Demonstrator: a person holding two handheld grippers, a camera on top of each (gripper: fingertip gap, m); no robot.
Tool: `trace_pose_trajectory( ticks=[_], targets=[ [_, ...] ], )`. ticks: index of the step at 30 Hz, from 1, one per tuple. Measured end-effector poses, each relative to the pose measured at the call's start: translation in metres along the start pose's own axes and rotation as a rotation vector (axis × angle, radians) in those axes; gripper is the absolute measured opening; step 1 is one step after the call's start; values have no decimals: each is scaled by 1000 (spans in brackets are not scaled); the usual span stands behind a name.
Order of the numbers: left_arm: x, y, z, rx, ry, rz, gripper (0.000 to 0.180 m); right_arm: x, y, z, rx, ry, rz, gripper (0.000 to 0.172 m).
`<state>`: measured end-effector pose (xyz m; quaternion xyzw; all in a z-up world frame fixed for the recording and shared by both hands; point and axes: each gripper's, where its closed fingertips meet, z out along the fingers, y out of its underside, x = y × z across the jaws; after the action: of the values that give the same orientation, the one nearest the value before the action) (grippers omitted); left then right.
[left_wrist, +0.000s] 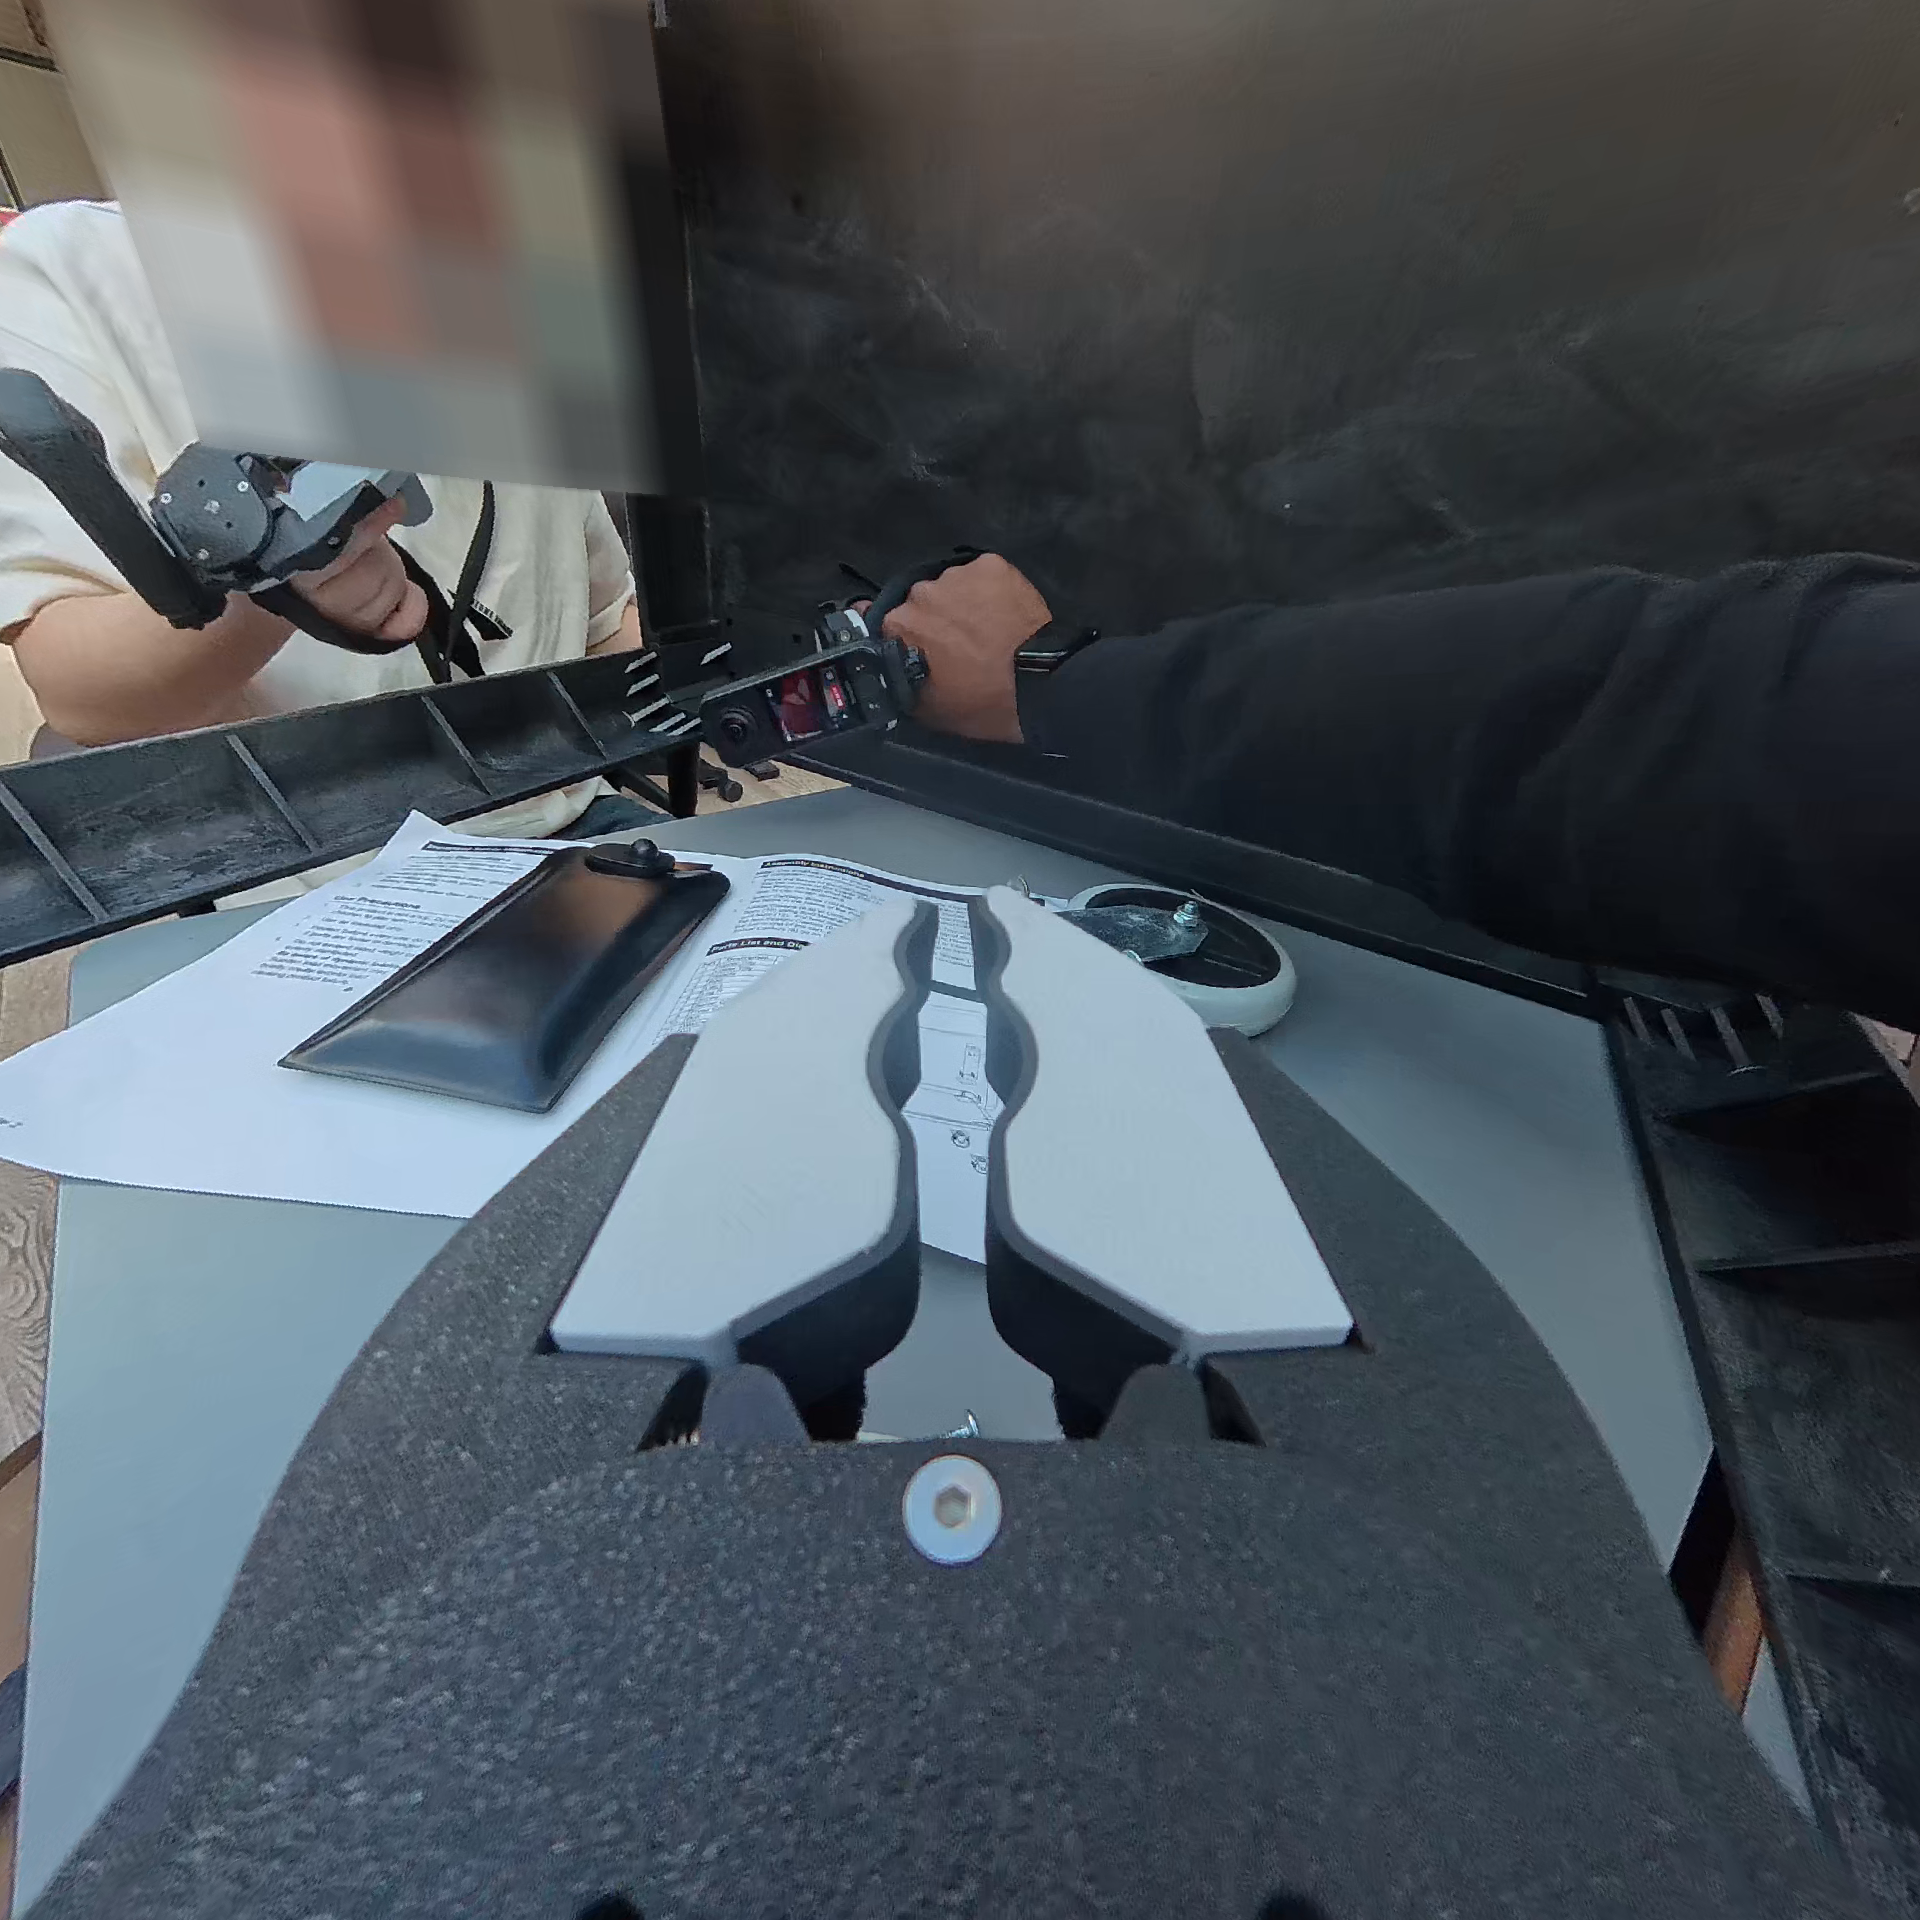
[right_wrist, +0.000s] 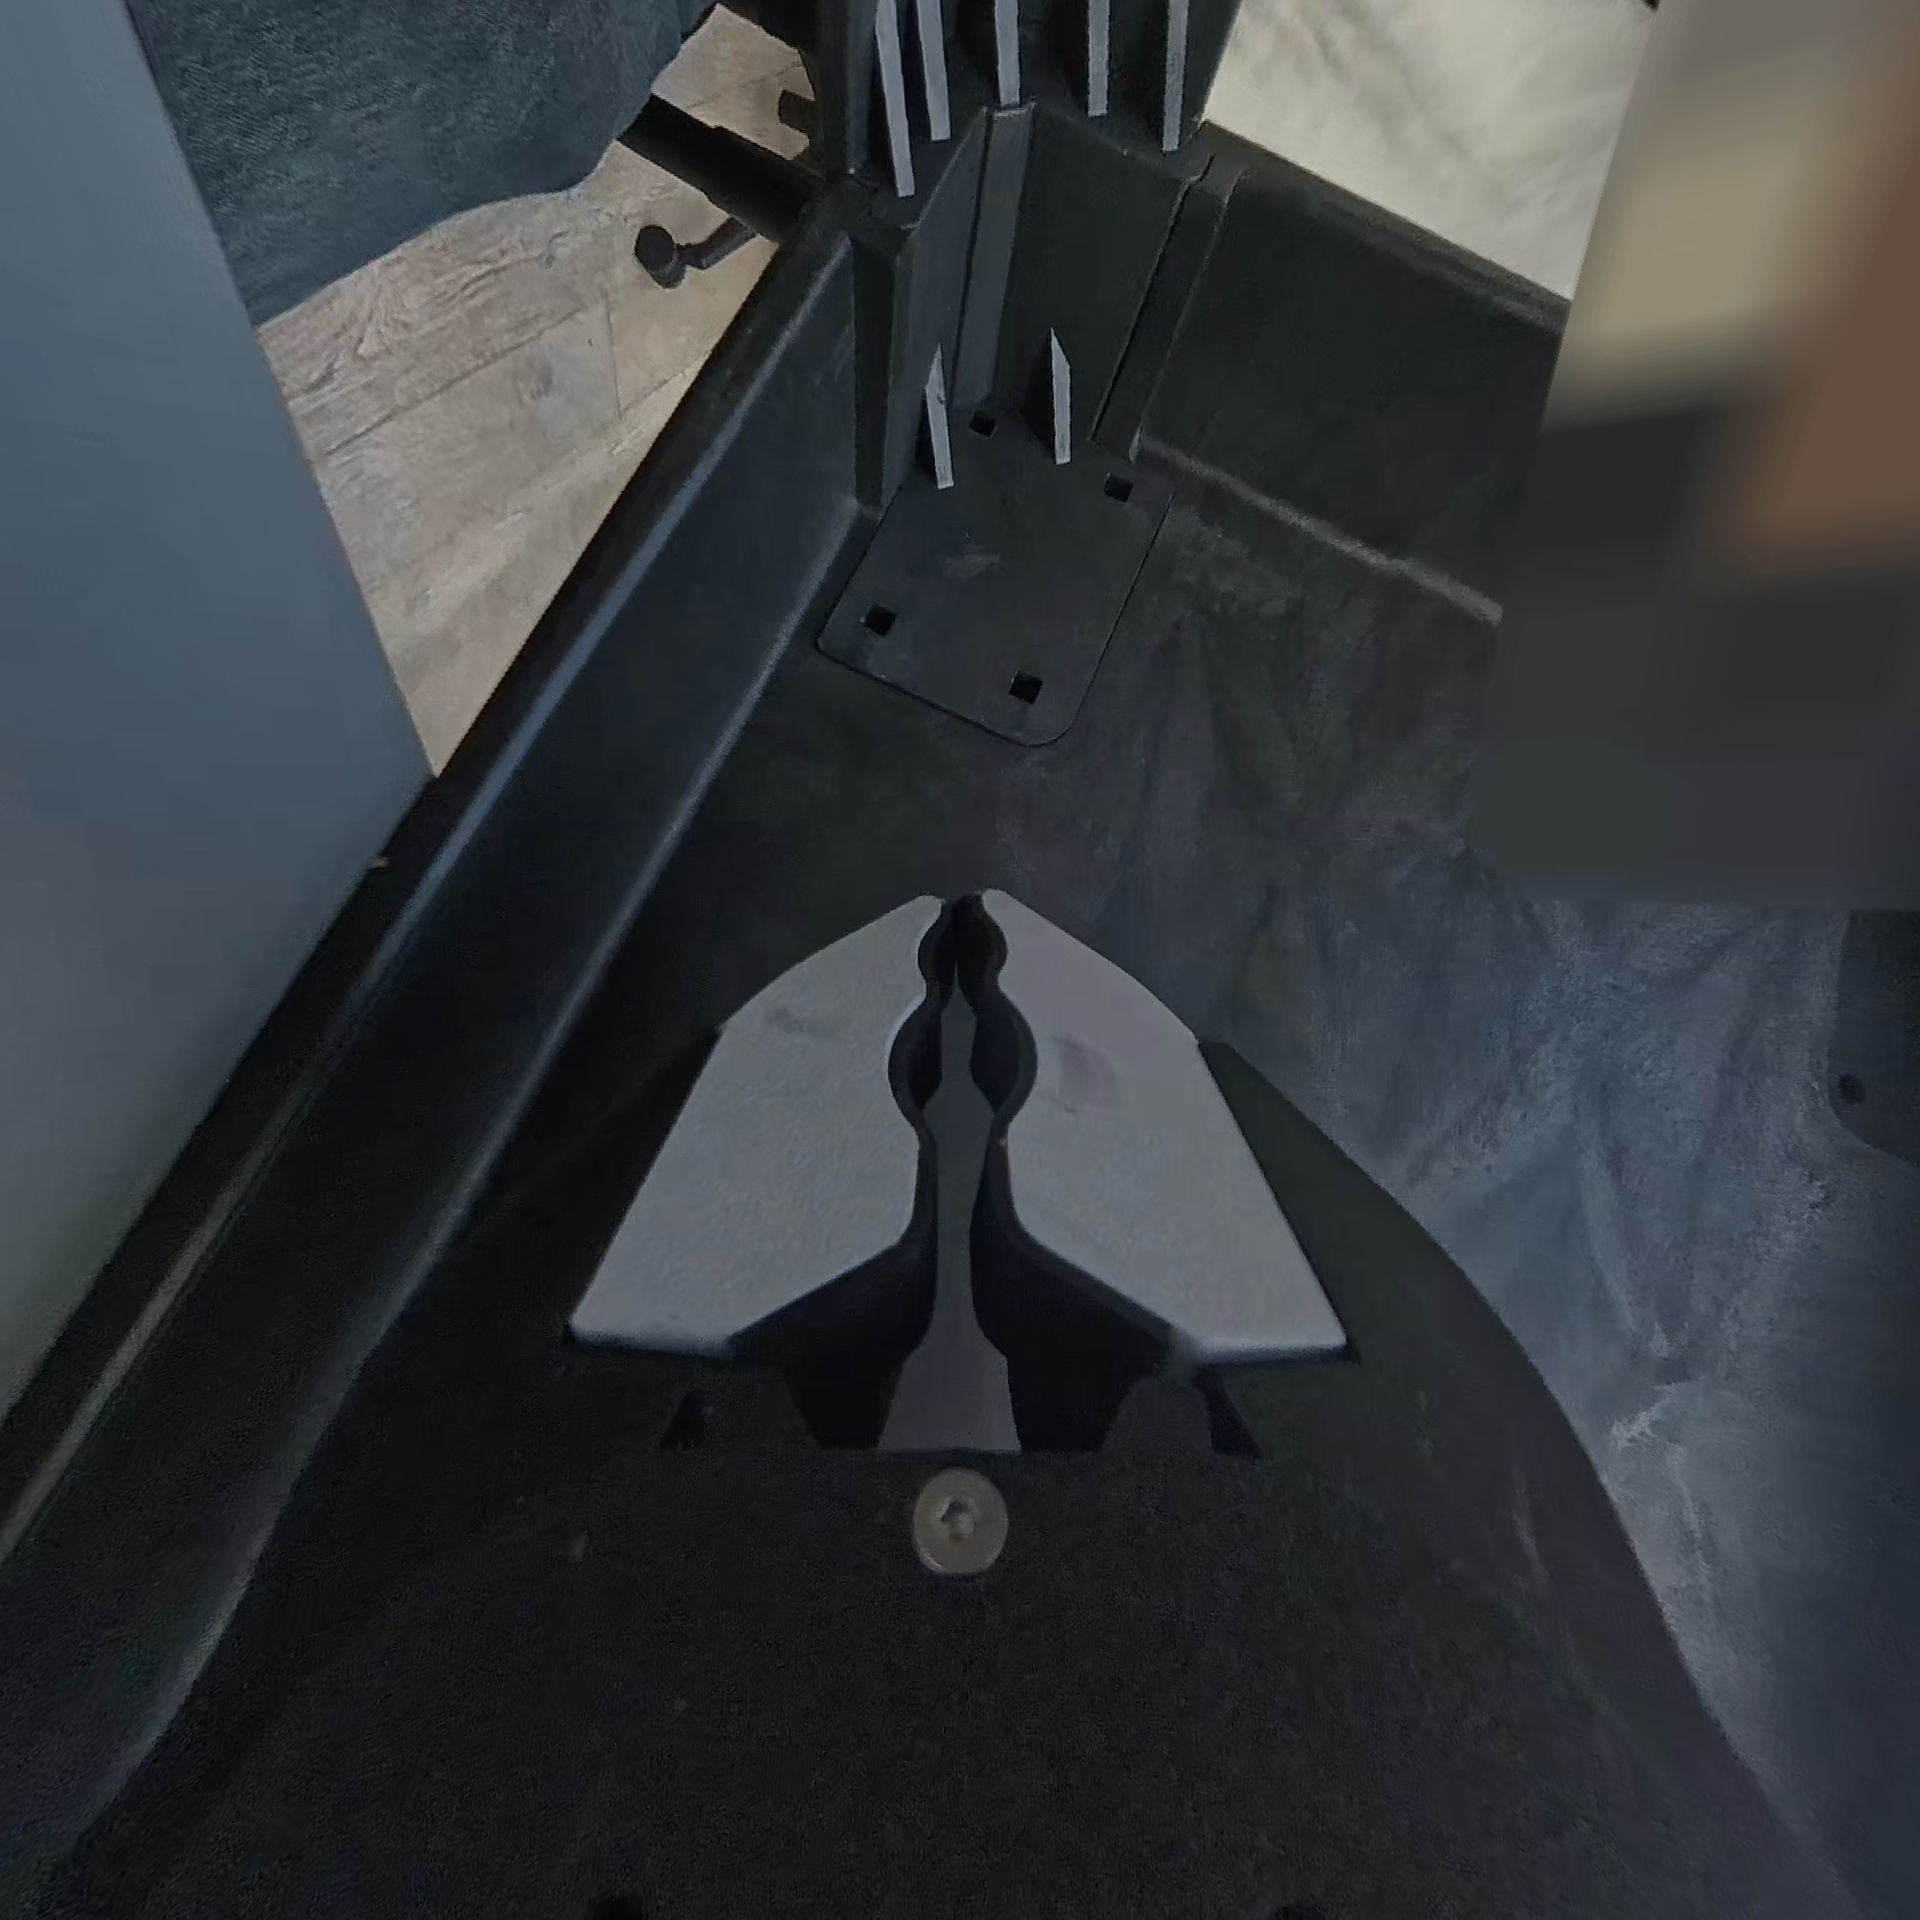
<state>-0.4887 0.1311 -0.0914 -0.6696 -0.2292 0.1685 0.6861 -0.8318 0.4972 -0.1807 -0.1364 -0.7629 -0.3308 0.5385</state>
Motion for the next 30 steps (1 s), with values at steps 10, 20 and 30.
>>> trace_pose_trajectory(
  ticks=[10, 20, 30],
  targets=[
    [6, -5, -1, 19, 26, 1, 6, 14, 21, -195, 344, -250, 262, 6],
    [17, -5, 0, 23, 67, 21, 6, -73, 92, -438, 752, -697, 614, 30],
    [29, 4, 3, -14, 104, 152, 12, -119, 134, -477, 840, -703, 720, 38]
  ],
)
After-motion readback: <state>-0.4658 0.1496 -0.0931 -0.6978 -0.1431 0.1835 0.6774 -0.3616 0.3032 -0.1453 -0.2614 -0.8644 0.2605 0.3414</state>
